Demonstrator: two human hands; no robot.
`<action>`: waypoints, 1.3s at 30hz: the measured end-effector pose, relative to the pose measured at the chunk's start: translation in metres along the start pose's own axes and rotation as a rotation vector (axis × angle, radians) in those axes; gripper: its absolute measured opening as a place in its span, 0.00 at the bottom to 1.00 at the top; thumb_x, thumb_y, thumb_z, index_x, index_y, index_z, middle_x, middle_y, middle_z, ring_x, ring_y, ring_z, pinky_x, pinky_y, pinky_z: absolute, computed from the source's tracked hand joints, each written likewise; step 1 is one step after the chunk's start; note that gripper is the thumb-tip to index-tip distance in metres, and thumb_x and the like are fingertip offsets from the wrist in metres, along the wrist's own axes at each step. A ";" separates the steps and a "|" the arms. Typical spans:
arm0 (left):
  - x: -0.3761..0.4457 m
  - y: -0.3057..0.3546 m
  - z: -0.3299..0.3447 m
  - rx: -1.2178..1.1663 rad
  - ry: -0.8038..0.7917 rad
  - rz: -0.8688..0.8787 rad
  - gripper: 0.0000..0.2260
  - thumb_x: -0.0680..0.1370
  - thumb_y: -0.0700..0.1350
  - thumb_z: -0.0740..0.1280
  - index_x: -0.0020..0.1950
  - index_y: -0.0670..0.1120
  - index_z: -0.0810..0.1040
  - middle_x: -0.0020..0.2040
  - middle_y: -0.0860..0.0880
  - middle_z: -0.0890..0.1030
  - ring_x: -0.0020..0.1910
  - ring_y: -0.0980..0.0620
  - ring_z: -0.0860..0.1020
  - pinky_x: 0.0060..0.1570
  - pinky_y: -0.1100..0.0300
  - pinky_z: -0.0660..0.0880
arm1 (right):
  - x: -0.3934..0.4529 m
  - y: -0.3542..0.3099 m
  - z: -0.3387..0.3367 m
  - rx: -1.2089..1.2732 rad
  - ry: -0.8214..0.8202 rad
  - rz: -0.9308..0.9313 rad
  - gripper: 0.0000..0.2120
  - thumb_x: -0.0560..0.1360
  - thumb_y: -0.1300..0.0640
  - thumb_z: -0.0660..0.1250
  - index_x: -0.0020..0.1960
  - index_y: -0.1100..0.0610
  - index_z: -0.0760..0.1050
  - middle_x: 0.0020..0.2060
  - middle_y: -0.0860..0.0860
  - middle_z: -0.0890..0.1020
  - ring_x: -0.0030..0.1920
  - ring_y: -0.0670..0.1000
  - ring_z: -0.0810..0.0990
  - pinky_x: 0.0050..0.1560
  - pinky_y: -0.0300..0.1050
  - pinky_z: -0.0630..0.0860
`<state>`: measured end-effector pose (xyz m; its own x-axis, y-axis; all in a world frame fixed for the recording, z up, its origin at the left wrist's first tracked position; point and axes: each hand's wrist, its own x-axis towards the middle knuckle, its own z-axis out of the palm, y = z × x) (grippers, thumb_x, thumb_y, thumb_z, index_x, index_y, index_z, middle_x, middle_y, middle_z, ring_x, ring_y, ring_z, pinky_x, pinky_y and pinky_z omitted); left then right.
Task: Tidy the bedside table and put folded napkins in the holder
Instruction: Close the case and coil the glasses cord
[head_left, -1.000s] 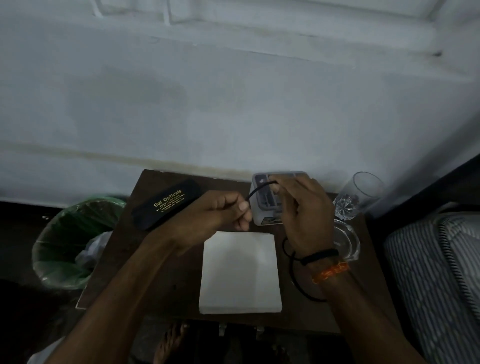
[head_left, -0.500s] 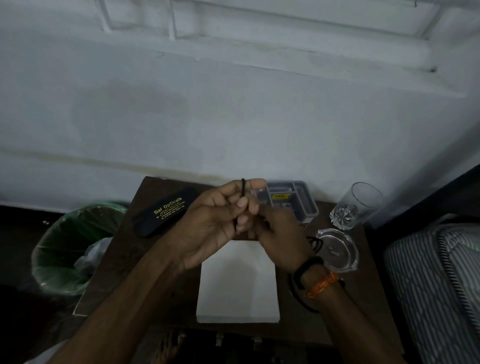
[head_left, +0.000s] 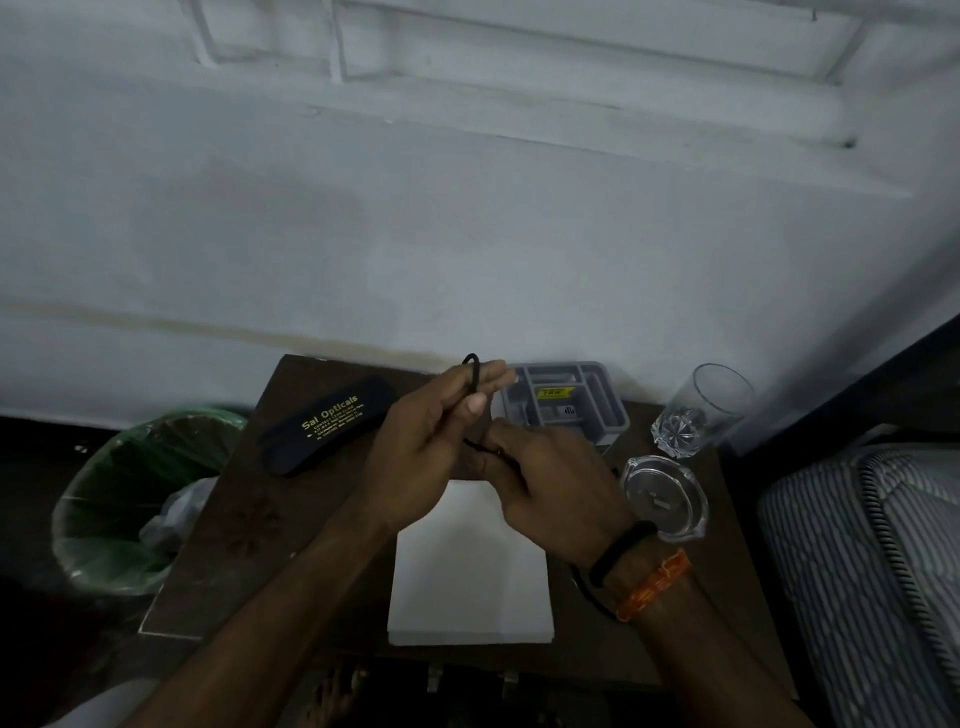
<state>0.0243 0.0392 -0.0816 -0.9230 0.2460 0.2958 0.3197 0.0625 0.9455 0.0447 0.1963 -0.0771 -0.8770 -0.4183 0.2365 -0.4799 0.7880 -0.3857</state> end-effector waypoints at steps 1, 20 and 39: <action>-0.001 -0.001 -0.001 0.057 -0.022 0.037 0.16 0.83 0.39 0.59 0.71 0.42 0.73 0.65 0.50 0.79 0.66 0.56 0.76 0.67 0.57 0.73 | -0.001 0.000 -0.004 -0.004 0.040 -0.011 0.08 0.79 0.52 0.59 0.46 0.54 0.73 0.34 0.48 0.78 0.31 0.49 0.73 0.29 0.41 0.65; 0.004 0.003 -0.002 -0.359 -0.267 -0.279 0.13 0.79 0.40 0.57 0.53 0.35 0.79 0.29 0.46 0.70 0.29 0.51 0.68 0.34 0.59 0.70 | -0.001 0.015 -0.022 0.116 0.465 0.063 0.06 0.78 0.65 0.64 0.46 0.57 0.78 0.41 0.49 0.82 0.41 0.48 0.78 0.41 0.42 0.73; 0.005 -0.007 0.000 -0.216 0.092 -0.276 0.14 0.82 0.38 0.61 0.67 0.43 0.75 0.49 0.44 0.86 0.47 0.51 0.82 0.50 0.57 0.80 | -0.004 -0.005 0.000 -0.030 -0.153 0.031 0.11 0.83 0.51 0.55 0.48 0.54 0.72 0.37 0.51 0.80 0.34 0.52 0.77 0.35 0.48 0.74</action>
<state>0.0173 0.0397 -0.0870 -0.9867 0.1600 0.0275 0.0125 -0.0942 0.9955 0.0507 0.1941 -0.0766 -0.8860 -0.4558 0.0855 -0.4536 0.8136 -0.3637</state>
